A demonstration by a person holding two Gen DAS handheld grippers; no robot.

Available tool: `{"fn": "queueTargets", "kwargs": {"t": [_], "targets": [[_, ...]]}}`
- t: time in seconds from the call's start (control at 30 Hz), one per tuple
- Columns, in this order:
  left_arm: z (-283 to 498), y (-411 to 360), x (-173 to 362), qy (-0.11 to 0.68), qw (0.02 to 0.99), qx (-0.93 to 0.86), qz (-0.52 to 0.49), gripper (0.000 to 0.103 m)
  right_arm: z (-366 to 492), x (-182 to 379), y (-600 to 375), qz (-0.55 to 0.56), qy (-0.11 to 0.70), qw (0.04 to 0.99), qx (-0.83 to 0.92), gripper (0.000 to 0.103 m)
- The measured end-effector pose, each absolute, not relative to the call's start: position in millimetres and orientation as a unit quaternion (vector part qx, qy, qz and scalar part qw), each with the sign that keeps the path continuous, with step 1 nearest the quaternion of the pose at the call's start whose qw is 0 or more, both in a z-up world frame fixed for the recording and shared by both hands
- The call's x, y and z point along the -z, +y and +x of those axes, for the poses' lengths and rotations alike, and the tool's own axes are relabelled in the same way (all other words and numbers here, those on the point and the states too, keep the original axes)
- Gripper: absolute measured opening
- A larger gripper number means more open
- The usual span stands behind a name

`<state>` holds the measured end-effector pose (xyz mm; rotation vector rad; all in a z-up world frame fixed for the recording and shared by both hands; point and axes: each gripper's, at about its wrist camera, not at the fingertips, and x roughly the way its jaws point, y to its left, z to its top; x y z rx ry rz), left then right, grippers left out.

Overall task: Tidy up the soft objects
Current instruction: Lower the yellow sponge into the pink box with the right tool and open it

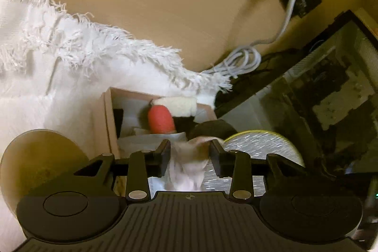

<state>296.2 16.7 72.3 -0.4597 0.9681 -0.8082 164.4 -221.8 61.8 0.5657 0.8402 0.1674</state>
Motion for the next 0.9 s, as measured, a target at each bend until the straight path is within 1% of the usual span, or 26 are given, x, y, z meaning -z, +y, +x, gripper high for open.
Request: {"fn": "queueTargets", "kwargs": {"t": [0.07, 0.17, 0.23, 0.3, 0.4, 0.47, 0.53, 0.63, 0.7, 0.73, 0.8, 0.87, 0.9], "targets": [[292.7, 20.0, -75.2, 0.444, 0.781, 0.382, -0.216, 0.041, 161.3, -63.2, -218.8, 0.246, 0.401, 0.88, -0.062, 0.015], [288.2, 22.8, -77.0, 0.439, 0.785, 0.379, -0.218, 0.041, 152.3, -82.5, -211.4, 0.198, 0.38, 0.902, -0.043, 0.015], [286.9, 29.6, -84.1, 0.42, 0.797, 0.37, -0.227, 0.041, 149.6, -96.9, -209.6, 0.182, 0.373, 0.909, -0.047, 0.015], [288.8, 36.4, -91.1, 0.405, 0.802, 0.367, -0.241, 0.041, 148.2, -108.0, -208.3, 0.189, 0.37, 0.907, -0.065, 0.015], [294.7, 38.8, -94.3, 0.412, 0.801, 0.364, -0.238, 0.041, 156.9, -112.5, -201.3, 0.224, 0.375, 0.893, -0.105, 0.015], [296.2, 39.7, -94.8, 0.412, 0.808, 0.354, -0.23, 0.04, 170.5, -104.4, -192.5, 0.246, 0.391, 0.877, -0.129, 0.015], [293.6, 47.3, -97.8, 0.401, 0.816, 0.343, -0.235, 0.04, 190.5, -84.4, -183.4, 0.263, 0.427, 0.854, -0.137, 0.015], [284.2, 55.0, -104.6, 0.397, 0.816, 0.349, -0.232, 0.04, 214.9, -51.6, -177.7, 0.236, 0.474, 0.843, -0.097, 0.015], [276.3, 50.8, -107.0, 0.403, 0.813, 0.367, -0.207, 0.04, 222.0, -43.3, -180.0, 0.227, 0.476, 0.844, -0.101, 0.015], [273.7, 47.5, -105.8, 0.407, 0.808, 0.377, -0.2, 0.04, 222.9, -43.6, -182.2, 0.233, 0.474, 0.842, -0.105, 0.016], [270.7, 37.9, -98.4, 0.418, 0.797, 0.39, -0.195, 0.04, 218.5, -49.9, -181.6, 0.226, 0.467, 0.848, -0.107, 0.022], [270.1, 28.9, -89.9, 0.431, 0.792, 0.39, -0.187, 0.04, 207.5, -59.6, -180.7, 0.202, 0.455, 0.86, -0.11, 0.041], [270.8, 24.2, -85.3, 0.437, 0.791, 0.388, -0.18, 0.04, 197.3, -66.7, -180.4, 0.19, 0.446, 0.868, -0.109, 0.045]]}}
